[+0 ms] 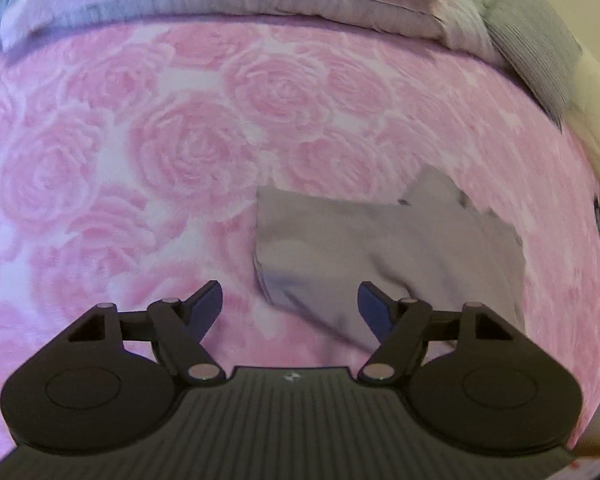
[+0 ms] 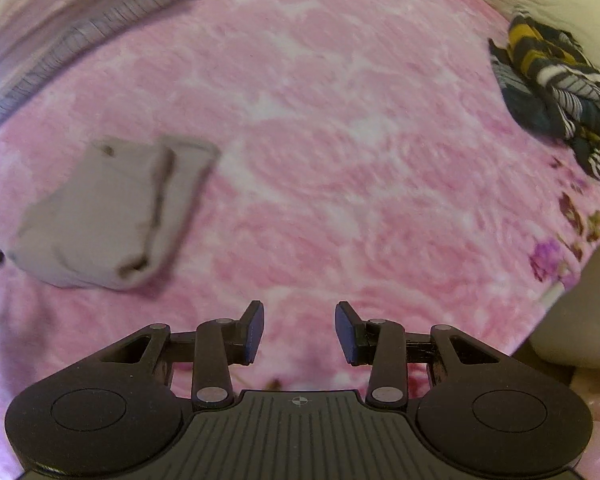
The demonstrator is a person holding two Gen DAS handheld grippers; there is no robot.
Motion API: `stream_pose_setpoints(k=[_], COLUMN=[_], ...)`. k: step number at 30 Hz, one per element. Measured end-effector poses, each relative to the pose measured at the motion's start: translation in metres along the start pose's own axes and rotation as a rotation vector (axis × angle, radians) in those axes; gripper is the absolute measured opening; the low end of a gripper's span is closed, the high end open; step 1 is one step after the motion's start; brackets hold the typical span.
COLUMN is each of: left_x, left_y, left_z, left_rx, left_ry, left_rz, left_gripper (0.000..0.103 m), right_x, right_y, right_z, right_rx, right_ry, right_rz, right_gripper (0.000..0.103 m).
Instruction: Fold clothes
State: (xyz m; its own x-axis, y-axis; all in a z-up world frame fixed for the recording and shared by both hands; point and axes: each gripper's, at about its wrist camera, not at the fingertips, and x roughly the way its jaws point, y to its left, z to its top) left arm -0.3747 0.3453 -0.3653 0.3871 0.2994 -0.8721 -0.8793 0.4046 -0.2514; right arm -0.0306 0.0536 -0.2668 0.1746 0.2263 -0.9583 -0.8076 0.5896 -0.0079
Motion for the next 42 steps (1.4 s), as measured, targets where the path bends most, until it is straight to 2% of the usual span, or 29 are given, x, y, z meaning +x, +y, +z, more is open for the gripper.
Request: stream_pose_setpoints(k=[3,4,5,6,7,8,11,14,16,18,20,21,24,25,27,29,33,38,40,42], left_x=[0.022,0.029,0.036,0.042,0.046,0.046,0.02,-0.029,-0.071,-0.102,-0.12,-0.122,-0.11,-0.104,-0.101,-0.106,-0.117,-0.115,-0.113,-0.112], left_y=[0.011,0.013,0.015,0.018,0.021,0.023,0.017,0.008,-0.01,-0.028,-0.044,-0.051,-0.062,-0.059,-0.048,-0.034,-0.013,0.023,0.038,0.047], left_z=[0.006,0.007,0.007,0.007,0.006,0.004,-0.009,-0.036,-0.07,-0.107,-0.151,-0.172,-0.228,-0.242,-0.253,-0.255,-0.248,-0.226,-0.217,-0.211], left_rx=[-0.062,-0.077,-0.092,-0.114,-0.14,-0.159,-0.138,-0.119,-0.029,0.065,0.111,0.126,0.161,0.142,0.071,0.009,-0.021,-0.152,-0.229,-0.286], left_ry=[0.006,0.015,0.012,0.021,0.023,0.023,-0.057,-0.117,-0.136,-0.11,-0.024,0.025,0.175,0.223,0.244,0.215,0.117,0.011,-0.023,-0.05], left_rz=[-0.024,-0.031,-0.031,-0.062,-0.096,-0.122,-0.187,-0.341,-0.412,-0.446,-0.469,-0.457,-0.322,-0.292,-0.244,-0.222,-0.133,0.014,0.053,0.064], left_gripper=[0.063,0.052,0.036,0.029,0.014,0.005,0.003,0.003,0.003,0.003,0.003,0.003,0.005,0.006,0.006,0.007,0.013,0.013,0.014,0.014], right_x=[0.017,0.021,0.025,0.029,0.032,0.034,0.039,0.042,0.044,0.047,0.05,0.051,0.053,0.053,0.052,0.048,0.041,0.037,0.038,0.042], right_y=[-0.009,-0.011,-0.013,-0.014,-0.016,-0.016,-0.015,-0.014,-0.013,-0.013,-0.011,-0.01,-0.002,-0.001,0.006,0.011,0.035,0.099,0.127,0.154], right_z=[-0.006,-0.008,-0.01,-0.011,-0.013,-0.015,-0.02,-0.025,-0.029,-0.034,-0.04,-0.042,-0.051,-0.053,-0.056,-0.058,-0.057,-0.05,-0.05,-0.049], right_rx=[0.001,0.002,0.005,0.006,0.006,0.002,-0.031,-0.062,-0.07,-0.072,-0.085,-0.095,-0.134,-0.146,-0.18,-0.232,-0.322,-0.428,-0.475,-0.498], right_ry=[0.023,0.028,0.035,0.039,0.04,0.042,0.054,0.058,0.066,0.079,0.094,0.099,0.12,0.124,0.123,0.099,0.02,-0.058,-0.094,-0.121], right_rz=[-0.026,-0.031,-0.038,-0.042,-0.042,-0.039,-0.026,-0.015,-0.003,0.011,0.031,0.038,0.065,0.074,0.09,0.104,0.182,0.349,0.405,0.417], right_gripper=[0.037,0.037,0.037,0.037,0.037,0.037,0.037,0.037,0.037,0.037,0.037,0.037,0.037,0.037,0.037,0.037,0.037,0.037,0.037,0.037])
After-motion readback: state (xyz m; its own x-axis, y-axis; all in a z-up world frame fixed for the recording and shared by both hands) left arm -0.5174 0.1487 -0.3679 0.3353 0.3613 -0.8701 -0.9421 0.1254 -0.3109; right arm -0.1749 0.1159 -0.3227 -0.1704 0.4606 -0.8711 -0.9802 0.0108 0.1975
